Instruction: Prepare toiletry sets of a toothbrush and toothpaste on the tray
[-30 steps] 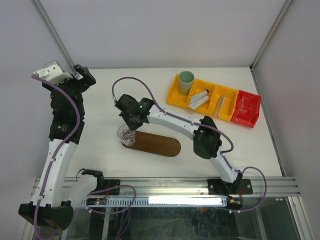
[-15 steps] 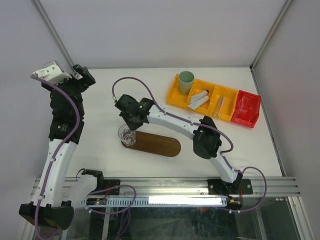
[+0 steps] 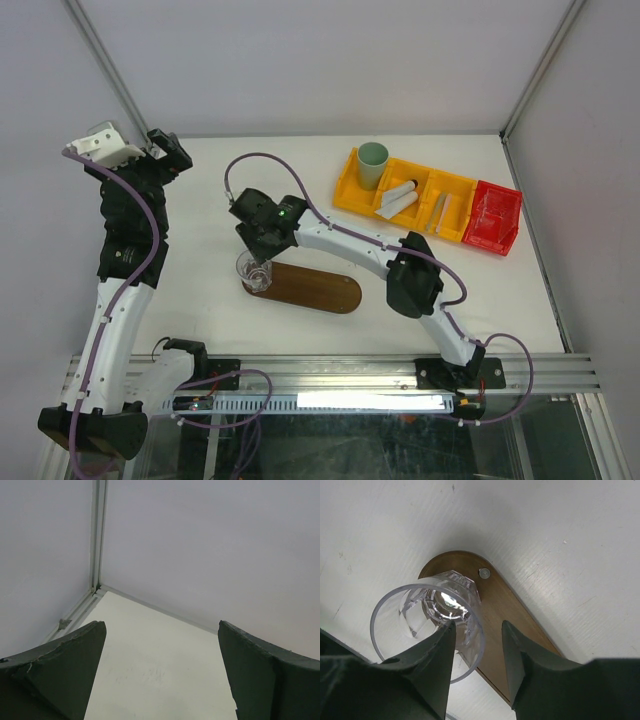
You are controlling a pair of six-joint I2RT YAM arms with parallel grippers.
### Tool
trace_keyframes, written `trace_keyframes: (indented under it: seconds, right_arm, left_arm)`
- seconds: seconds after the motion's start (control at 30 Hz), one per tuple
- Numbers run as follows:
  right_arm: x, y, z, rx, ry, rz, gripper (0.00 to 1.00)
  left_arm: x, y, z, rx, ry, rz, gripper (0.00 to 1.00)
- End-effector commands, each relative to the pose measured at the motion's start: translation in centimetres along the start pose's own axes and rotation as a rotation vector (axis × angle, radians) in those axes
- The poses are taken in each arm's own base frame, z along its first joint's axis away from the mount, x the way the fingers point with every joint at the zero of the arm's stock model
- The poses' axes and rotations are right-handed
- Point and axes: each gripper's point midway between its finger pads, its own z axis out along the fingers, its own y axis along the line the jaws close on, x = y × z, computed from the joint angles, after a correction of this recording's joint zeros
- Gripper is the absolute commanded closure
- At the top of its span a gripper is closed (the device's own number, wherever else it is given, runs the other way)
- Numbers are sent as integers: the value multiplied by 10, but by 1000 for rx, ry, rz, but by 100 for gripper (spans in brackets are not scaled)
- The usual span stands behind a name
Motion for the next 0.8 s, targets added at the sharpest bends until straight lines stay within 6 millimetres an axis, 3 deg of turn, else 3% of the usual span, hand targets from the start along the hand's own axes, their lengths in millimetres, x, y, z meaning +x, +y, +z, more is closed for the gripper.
trace_keyframes:
  seconds: [0.0,0.23,0.4,0.53,0.77]
  right_arm:
    - [-44,5,-61,-35,-171,25,53]
    - [-54,-8,-106,-12,-261,44,41]
    - [-56,-35,-150,57,-370,72,29]
    - [-48,-70,-175,124,-452,108,22]
    - [-3,-155,-173,235,-479,248,16]
  left_arm:
    - [-14,-4,0,23,-47,-32,1]
    - [-11,-9,2,46,-35,-38,1]
    - [-6,-15,3,73,-17,-46,1]
    - [3,-21,7,100,10,-52,1]
    - [27,-48,14,218,106,-80,1]
